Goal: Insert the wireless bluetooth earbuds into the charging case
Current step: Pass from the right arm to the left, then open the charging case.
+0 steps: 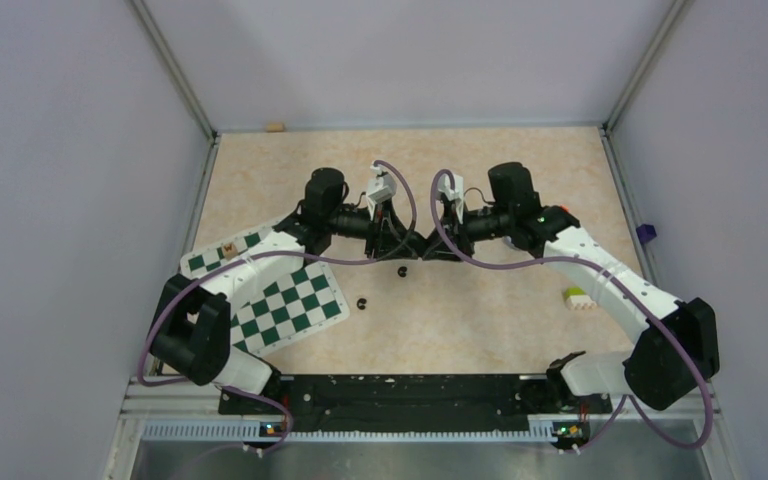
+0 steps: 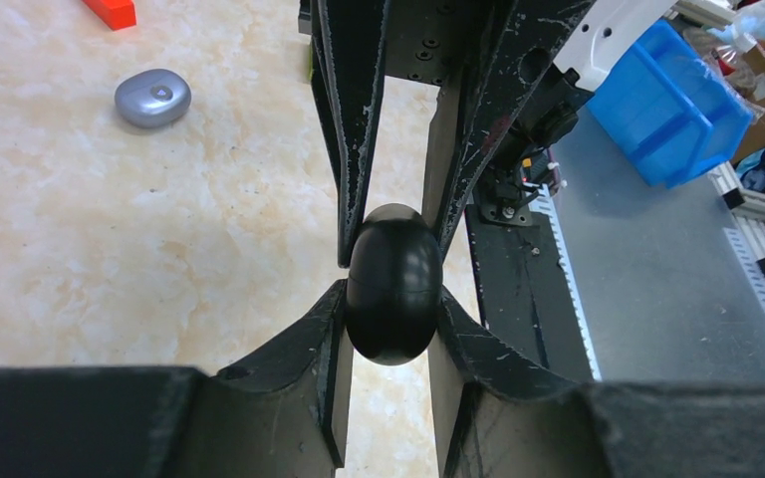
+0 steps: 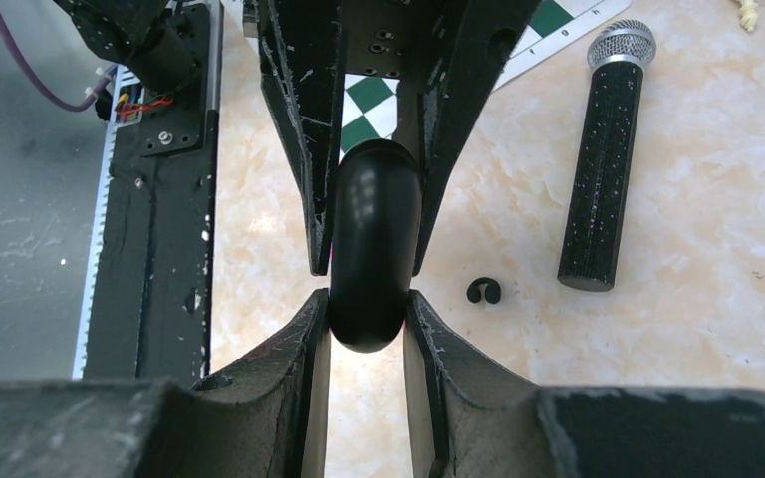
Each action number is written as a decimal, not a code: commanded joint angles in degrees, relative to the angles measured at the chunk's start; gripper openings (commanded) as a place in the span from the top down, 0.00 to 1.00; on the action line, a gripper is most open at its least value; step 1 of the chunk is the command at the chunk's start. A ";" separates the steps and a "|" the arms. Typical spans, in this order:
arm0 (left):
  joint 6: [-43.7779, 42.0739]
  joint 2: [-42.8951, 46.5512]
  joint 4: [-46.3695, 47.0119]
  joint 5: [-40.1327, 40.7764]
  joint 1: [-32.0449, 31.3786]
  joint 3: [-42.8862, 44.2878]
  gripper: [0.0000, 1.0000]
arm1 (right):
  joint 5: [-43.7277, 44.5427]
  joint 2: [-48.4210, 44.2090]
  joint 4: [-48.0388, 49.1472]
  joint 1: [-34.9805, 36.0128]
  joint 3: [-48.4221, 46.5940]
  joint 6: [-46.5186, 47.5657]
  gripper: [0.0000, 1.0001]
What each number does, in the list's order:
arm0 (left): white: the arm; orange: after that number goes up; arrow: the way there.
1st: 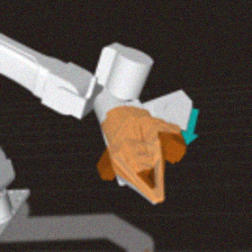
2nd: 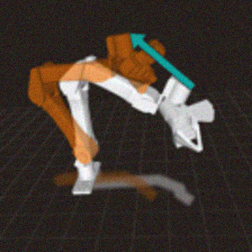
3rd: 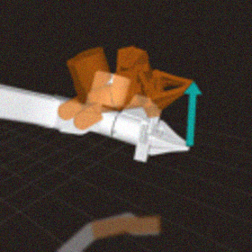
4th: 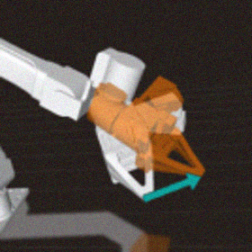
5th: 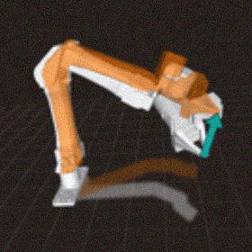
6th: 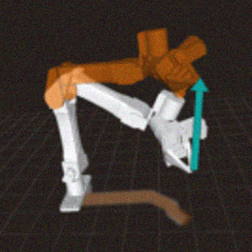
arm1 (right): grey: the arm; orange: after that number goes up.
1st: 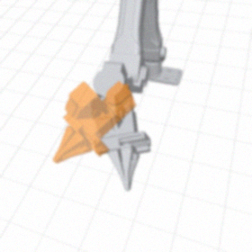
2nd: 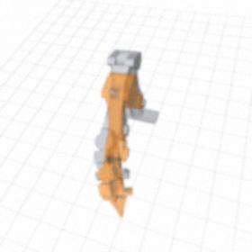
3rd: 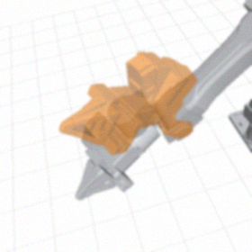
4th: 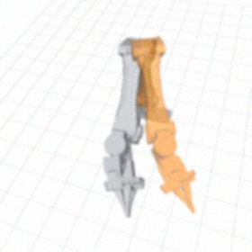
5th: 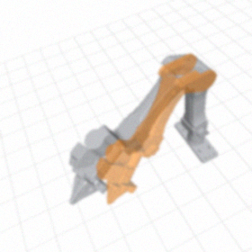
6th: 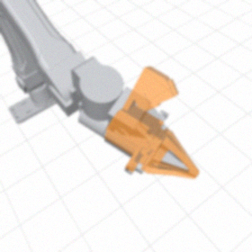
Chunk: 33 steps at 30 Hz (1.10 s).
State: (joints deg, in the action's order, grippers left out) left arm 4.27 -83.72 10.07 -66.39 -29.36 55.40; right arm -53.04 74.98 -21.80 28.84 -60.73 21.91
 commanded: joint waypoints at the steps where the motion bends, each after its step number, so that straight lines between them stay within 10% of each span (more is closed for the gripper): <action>1: 0.29 1.40 3.22 -1.52 -0.17 0.41 0.78 | -0.10 0.13 1.86 0.04 0.25 0.50 0.91; 8: -0.07 1.37 3.28 -0.80 -0.15 0.20 1.00 | 0.05 0.30 1.40 0.20 -0.14 0.49 0.88; 17: -1.05 1.69 3.02 -2.49 -0.12 -0.34 1.00 | -1.33 0.06 -0.77 -1.49 -3.25 -1.19 0.34; 33: -1.79 0.78 2.49 -2.48 -0.23 -0.82 1.00 | 7.09 -2.78 13.36 -2.34 1.42 -11.91 0.27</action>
State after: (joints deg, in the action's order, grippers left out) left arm 3.22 -83.74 10.41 -67.13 -29.39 54.74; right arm -49.82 74.59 -15.38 27.09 -60.16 13.23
